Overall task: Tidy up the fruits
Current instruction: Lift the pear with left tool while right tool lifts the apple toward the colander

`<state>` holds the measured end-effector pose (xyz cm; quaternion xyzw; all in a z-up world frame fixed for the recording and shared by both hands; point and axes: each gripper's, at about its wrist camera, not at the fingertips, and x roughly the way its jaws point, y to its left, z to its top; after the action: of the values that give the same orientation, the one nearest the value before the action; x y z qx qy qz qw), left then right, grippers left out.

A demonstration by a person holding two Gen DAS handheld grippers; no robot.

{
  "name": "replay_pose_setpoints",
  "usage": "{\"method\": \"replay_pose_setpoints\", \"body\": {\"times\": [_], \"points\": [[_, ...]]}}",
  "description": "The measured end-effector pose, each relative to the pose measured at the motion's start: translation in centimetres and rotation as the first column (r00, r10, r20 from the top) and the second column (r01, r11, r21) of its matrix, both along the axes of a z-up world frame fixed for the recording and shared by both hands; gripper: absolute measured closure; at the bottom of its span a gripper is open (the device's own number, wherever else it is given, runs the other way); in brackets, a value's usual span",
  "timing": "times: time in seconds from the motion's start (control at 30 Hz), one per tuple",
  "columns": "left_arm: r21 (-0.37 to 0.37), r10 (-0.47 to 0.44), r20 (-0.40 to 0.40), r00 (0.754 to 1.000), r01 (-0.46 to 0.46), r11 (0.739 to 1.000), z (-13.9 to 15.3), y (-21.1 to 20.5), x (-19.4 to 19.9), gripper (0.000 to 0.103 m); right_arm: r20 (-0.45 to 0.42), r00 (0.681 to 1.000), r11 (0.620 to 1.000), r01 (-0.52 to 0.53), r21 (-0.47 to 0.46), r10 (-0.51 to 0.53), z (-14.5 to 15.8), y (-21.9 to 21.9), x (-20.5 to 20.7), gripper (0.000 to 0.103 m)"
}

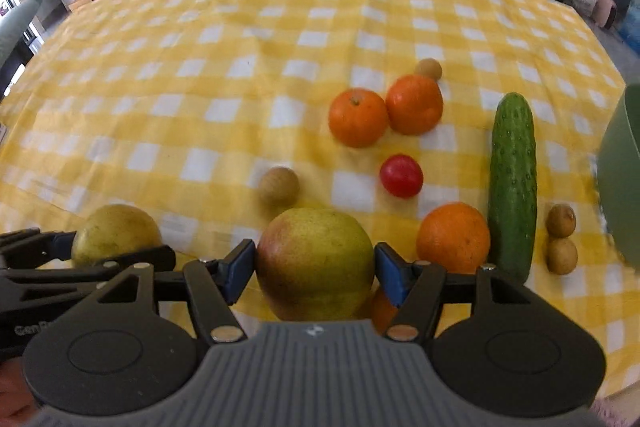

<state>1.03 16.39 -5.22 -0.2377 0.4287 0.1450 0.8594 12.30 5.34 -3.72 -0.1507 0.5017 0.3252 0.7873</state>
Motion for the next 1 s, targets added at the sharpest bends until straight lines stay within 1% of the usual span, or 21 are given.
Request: {"method": "replay_pose_setpoints", "body": {"times": [0.03, 0.13, 0.2, 0.27, 0.33, 0.4, 0.5, 0.6, 0.77, 0.9, 1.0], "points": [[0.005, 0.002, 0.005, 1.000, -0.002, 1.000, 0.0, 0.0, 0.0, 0.026, 0.000, 1.000, 1.000, 0.003, 0.003, -0.003, -0.1, -0.6, 0.1, 0.041], [0.014, 0.009, 0.021, 1.000, -0.009, 1.000, 0.0, 0.0, 0.2, 0.026, -0.007, 0.999, 0.999, 0.032, 0.013, -0.032, -0.3, -0.4, 0.8, 0.041], [-0.011, 0.016, 0.029, 0.999, -0.015, 1.000, -0.2, 0.3, 0.5, 0.026, 0.010, 0.999, 0.999, 0.036, 0.008, -0.036, -0.5, 0.2, 0.9, 0.041], [-0.056, 0.035, 0.041, 0.999, -0.032, 0.998, -0.6, 0.8, 0.5, 0.025, 0.023, 0.999, 0.999, 0.044, -0.006, -0.044, -0.5, 0.6, 1.0, 0.040], [-0.071, 0.044, 0.048, 0.998, -0.040, 0.997, -0.8, 0.9, 0.6, 0.025, 0.025, 0.998, 0.998, 0.063, -0.016, -0.062, -0.8, 0.7, 1.3, 0.040], [-0.064, 0.055, 0.059, 0.997, -0.051, 0.997, -0.8, 0.9, 0.6, 0.025, 0.027, 0.997, 0.997, 0.073, -0.016, -0.072, -1.0, 0.7, 1.5, 0.040], [-0.039, 0.048, 0.066, 0.997, -0.046, 0.998, -0.7, 0.6, 0.7, 0.025, 0.019, 0.997, 0.997, 0.080, -0.019, -0.080, -1.2, 0.7, 1.8, 0.040], [-0.031, 0.046, 0.069, 0.997, -0.044, 0.999, -0.7, 0.5, 0.7, 0.025, -0.026, 0.996, 0.996, 0.089, -0.014, -0.090, -2.0, 0.7, 2.3, 0.041], [-0.030, 0.049, 0.079, 0.996, -0.046, 0.998, -0.8, 0.5, 0.7, 0.026, -0.018, 0.994, 0.994, 0.110, -0.009, -0.110, -1.8, 0.1, 2.2, 0.041], [-0.025, 0.049, 0.082, 0.995, -0.047, 0.999, -0.8, 0.5, 0.7, 0.026, -0.011, 0.992, 0.991, 0.129, 0.045, -0.129, -1.0, -0.9, 2.0, 0.041], [-0.016, 0.048, 0.086, 0.995, -0.047, 0.999, -0.8, 0.4, 0.8, 0.026, 0.006, 0.992, 0.989, 0.125, 0.080, -0.126, -0.3, -1.4, 1.5, 0.041]]}}
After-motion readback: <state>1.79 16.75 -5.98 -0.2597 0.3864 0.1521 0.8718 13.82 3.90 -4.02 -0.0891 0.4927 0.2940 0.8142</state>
